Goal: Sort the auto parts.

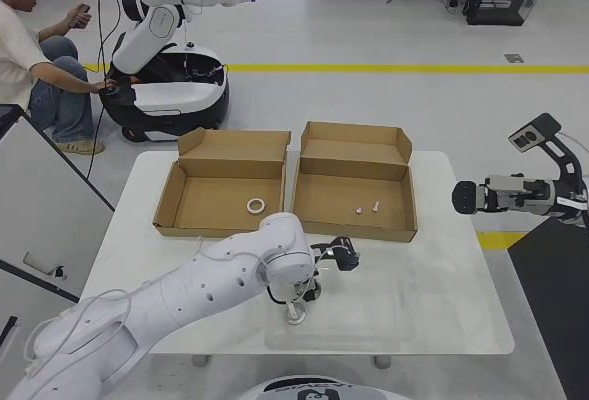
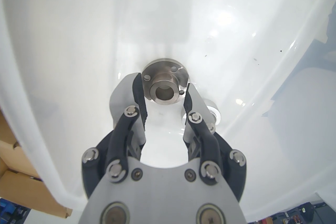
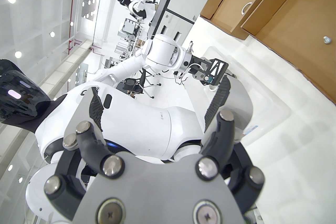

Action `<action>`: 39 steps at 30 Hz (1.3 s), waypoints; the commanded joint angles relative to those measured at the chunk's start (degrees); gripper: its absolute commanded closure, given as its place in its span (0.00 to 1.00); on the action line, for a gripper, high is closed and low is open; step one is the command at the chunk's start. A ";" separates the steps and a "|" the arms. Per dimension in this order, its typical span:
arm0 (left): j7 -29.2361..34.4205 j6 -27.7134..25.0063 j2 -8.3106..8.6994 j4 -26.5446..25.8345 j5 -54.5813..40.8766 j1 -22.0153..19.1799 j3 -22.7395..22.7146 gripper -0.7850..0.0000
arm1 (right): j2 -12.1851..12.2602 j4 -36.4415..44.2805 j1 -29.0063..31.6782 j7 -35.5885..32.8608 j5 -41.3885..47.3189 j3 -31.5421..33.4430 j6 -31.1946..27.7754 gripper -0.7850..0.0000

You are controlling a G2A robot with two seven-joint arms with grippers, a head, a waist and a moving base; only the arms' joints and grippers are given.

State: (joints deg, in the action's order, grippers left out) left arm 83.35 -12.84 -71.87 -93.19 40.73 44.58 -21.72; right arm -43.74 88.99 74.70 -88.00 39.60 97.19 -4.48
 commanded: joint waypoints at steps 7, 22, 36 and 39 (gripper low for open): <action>0.01 -0.24 -0.30 0.60 -0.05 0.12 -0.04 0.56 | 0.00 0.00 0.00 0.00 0.00 0.00 0.00 0.00; -0.16 -0.79 -0.67 1.47 0.20 0.70 -0.10 0.60 | 0.00 0.00 0.00 0.00 0.00 0.00 0.00 0.00; 1.66 -0.59 -0.65 -0.57 0.04 0.62 -1.07 1.00 | 0.00 0.00 0.00 0.00 0.00 0.00 0.00 0.00; 3.30 -0.35 -0.35 -2.79 -0.45 0.50 -1.82 1.00 | 0.00 0.00 0.00 0.00 0.00 0.00 0.00 0.00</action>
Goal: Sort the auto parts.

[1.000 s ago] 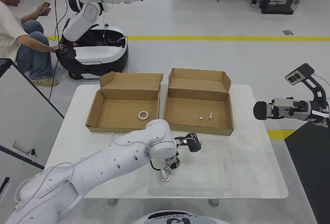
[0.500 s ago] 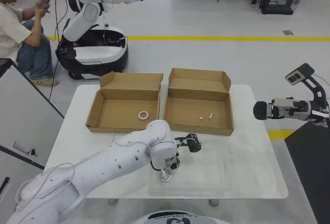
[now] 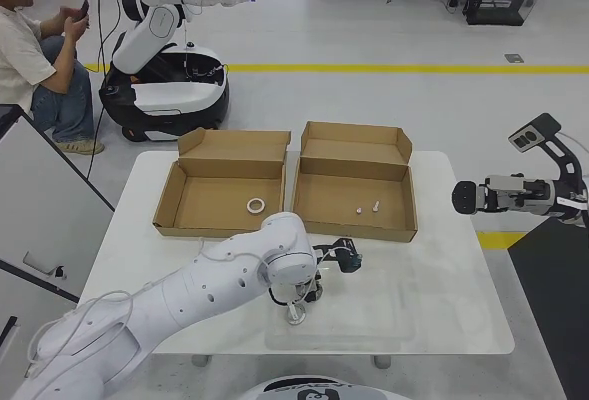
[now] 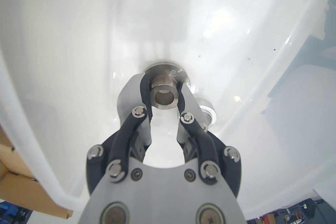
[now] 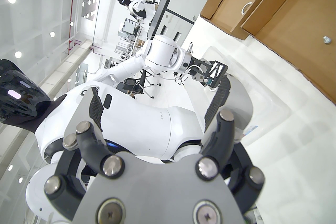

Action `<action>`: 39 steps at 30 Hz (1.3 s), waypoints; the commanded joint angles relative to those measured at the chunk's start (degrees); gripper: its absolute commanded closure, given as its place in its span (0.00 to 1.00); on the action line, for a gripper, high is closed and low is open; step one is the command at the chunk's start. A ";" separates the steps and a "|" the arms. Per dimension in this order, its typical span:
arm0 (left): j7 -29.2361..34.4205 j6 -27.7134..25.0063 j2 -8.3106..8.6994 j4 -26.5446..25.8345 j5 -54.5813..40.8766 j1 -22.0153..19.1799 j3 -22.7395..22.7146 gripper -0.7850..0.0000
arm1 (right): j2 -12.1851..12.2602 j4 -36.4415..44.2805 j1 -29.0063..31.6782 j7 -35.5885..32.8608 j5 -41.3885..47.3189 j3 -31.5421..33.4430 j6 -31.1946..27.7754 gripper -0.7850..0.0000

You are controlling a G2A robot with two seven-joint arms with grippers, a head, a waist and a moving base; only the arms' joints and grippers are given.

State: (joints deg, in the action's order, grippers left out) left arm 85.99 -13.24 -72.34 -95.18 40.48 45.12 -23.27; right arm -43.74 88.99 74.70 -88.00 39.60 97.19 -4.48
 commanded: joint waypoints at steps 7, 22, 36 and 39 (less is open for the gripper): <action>2.01 0.29 1.36 -6.91 -2.79 -0.94 -2.54 1.00 | 0.00 0.00 0.00 0.00 0.00 0.00 0.00 0.00; 2.01 -1.43 4.38 -15.42 -10.27 -5.39 -3.66 1.00 | 0.00 0.00 0.00 0.00 0.00 0.00 0.00 0.00; -5.27 0.15 6.97 -15.14 -14.59 -1.38 -14.19 1.00 | 0.00 0.00 0.00 0.00 0.00 0.00 0.00 0.00; -6.69 -1.97 8.90 -15.85 -18.18 2.31 -20.97 1.00 | 0.00 0.00 0.00 0.00 0.00 0.00 0.00 0.00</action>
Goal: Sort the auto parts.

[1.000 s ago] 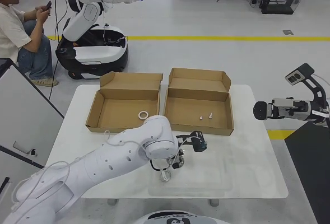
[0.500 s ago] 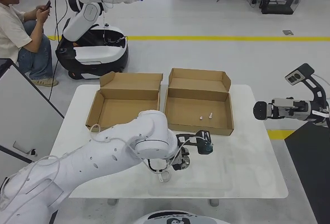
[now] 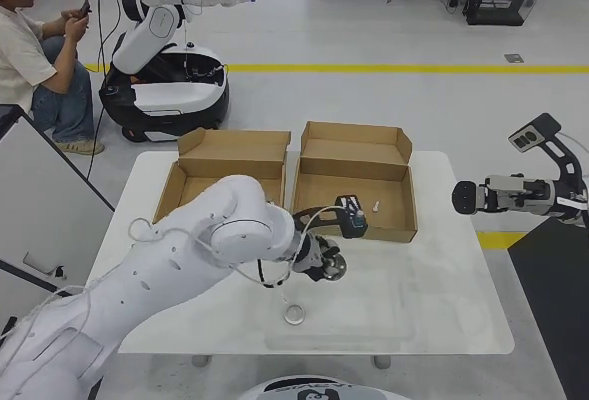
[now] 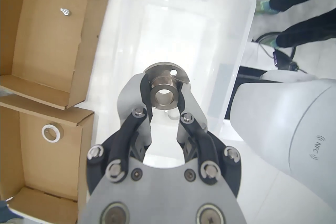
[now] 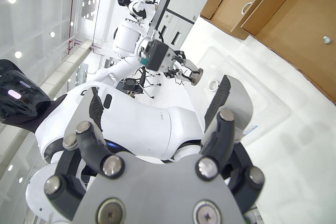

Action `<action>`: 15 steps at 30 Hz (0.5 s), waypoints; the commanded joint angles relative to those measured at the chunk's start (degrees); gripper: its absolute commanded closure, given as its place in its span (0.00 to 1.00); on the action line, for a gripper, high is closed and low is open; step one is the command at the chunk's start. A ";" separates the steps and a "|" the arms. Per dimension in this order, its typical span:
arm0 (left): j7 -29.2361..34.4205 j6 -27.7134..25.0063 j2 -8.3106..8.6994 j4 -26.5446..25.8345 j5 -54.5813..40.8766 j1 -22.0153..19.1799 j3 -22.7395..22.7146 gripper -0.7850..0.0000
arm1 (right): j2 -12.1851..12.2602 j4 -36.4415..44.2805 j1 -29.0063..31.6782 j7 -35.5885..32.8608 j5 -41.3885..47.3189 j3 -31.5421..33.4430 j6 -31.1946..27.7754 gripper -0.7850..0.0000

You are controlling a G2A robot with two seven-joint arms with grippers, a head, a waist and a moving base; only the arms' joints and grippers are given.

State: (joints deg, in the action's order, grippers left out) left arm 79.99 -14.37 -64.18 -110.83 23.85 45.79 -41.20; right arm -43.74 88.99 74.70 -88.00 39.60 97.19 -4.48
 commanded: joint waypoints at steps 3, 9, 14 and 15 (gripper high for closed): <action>-2.86 -3.63 2.53 -0.52 -6.64 6.26 -10.27 1.00 | 0.00 0.00 0.00 0.00 0.00 0.00 0.00 0.00; -5.84 -11.05 5.27 0.26 -17.65 15.75 -22.19 1.00 | 0.00 0.00 0.00 0.00 0.00 0.00 0.00 0.00; -7.97 -17.90 6.68 1.25 -29.08 22.46 -29.04 1.00 | 0.00 0.00 0.00 0.00 0.00 0.00 0.00 0.00; -8.78 -18.71 6.91 1.42 -31.41 23.61 -30.06 1.00 | 0.00 0.00 0.00 0.00 0.00 0.00 0.00 0.00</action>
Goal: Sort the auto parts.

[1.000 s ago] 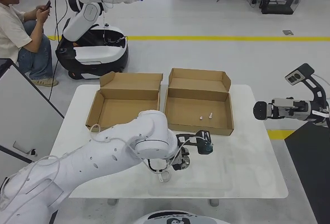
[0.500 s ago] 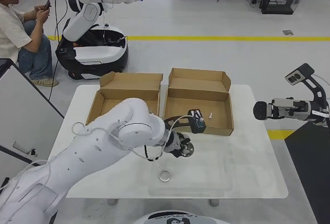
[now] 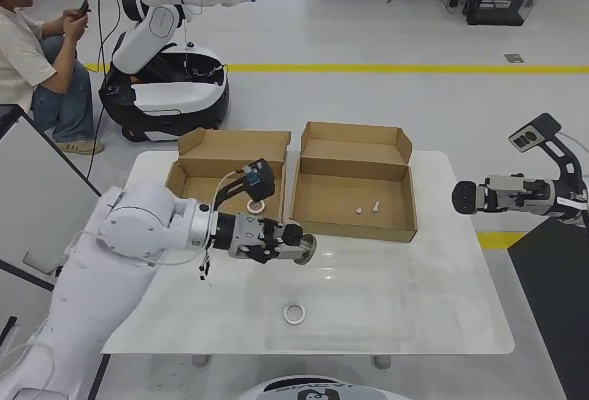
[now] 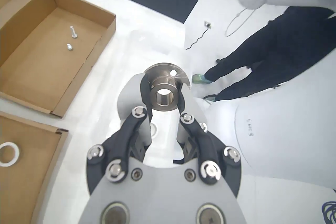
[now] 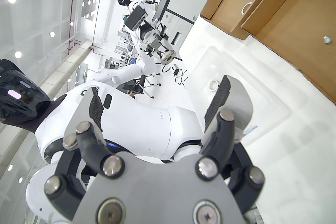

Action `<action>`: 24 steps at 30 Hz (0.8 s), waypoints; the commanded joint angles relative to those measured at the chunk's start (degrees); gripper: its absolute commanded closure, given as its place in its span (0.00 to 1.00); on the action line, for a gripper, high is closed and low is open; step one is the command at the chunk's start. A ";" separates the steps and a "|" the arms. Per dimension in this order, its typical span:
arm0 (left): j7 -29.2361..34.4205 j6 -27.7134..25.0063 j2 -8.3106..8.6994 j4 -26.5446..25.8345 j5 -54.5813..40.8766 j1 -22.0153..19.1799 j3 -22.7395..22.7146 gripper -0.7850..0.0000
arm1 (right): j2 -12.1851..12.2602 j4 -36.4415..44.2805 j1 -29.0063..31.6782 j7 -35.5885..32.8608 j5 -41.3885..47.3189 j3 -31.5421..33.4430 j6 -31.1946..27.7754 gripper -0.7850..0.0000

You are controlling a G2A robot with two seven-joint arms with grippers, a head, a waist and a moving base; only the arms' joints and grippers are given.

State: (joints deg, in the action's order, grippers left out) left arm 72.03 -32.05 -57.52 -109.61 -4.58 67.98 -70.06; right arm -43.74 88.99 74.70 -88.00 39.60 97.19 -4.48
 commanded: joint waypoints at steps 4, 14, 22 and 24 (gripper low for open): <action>-2.80 -3.01 1.34 -0.38 -9.19 4.64 -3.81 1.00 | 0.00 0.00 0.00 0.00 0.00 0.00 0.00 0.00; -5.57 -5.78 2.80 -0.77 -17.09 6.99 -5.77 1.00 | 0.00 0.00 0.00 0.00 0.00 0.00 0.00 0.00; -8.69 -4.73 2.71 -0.15 -18.57 7.80 -6.09 1.00 | 0.00 0.00 0.00 0.00 0.00 0.00 0.00 0.00; -10.97 -5.35 2.68 0.07 -22.12 9.03 -6.81 1.00 | 0.00 0.00 0.00 0.00 0.00 0.00 0.00 0.00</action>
State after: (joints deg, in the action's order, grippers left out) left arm 63.44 -37.02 -54.79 -109.77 -23.30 76.14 -76.49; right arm -43.74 88.99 74.70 -88.00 39.60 97.19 -4.48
